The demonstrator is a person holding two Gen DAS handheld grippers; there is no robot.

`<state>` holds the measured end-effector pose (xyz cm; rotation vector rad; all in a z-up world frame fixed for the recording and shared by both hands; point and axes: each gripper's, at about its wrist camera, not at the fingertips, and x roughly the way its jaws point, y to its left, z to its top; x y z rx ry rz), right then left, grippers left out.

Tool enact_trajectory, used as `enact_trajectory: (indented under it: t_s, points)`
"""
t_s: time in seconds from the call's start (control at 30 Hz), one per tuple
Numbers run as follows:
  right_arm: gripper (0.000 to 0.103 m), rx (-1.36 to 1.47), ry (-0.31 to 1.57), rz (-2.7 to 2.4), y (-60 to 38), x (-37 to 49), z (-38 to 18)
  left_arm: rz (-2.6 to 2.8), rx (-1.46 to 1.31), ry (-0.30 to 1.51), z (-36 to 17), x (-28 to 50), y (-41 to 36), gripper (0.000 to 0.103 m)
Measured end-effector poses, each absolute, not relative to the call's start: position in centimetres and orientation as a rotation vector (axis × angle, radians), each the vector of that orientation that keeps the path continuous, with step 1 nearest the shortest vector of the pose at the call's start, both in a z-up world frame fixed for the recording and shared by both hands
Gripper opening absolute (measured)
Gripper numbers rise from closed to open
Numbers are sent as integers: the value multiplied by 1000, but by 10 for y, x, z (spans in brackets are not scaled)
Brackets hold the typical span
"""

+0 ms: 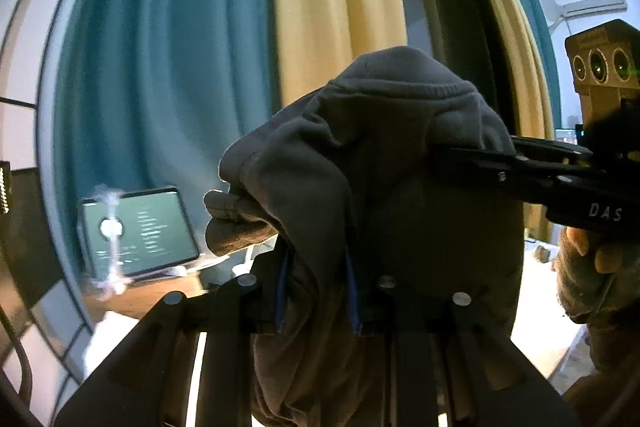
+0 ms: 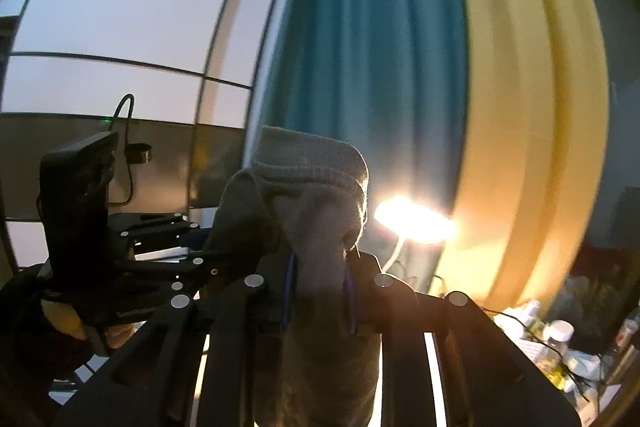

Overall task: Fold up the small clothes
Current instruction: 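Hold the folded shirt up high with both grippers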

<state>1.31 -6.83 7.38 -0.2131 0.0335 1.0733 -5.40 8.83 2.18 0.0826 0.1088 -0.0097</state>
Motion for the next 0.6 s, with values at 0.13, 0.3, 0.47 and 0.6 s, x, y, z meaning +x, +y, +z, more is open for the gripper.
enact_trajectory:
  t_s: [0.13,0.3,0.47,0.6]
  points:
    - [21,-219,23,1136,-51,-4,72,38,101,114,23,-73,103,22]
    - [21,-238,17,1204,-26,-24,71,87,120,134,22,-91,117,22]
    - [21,-238,32,1248,-16,-37,67,126,112,156,17,-104,130,22]
    - [21,-229,82,1249,-5,-32,56,130,109,199,6,-102,133,22]
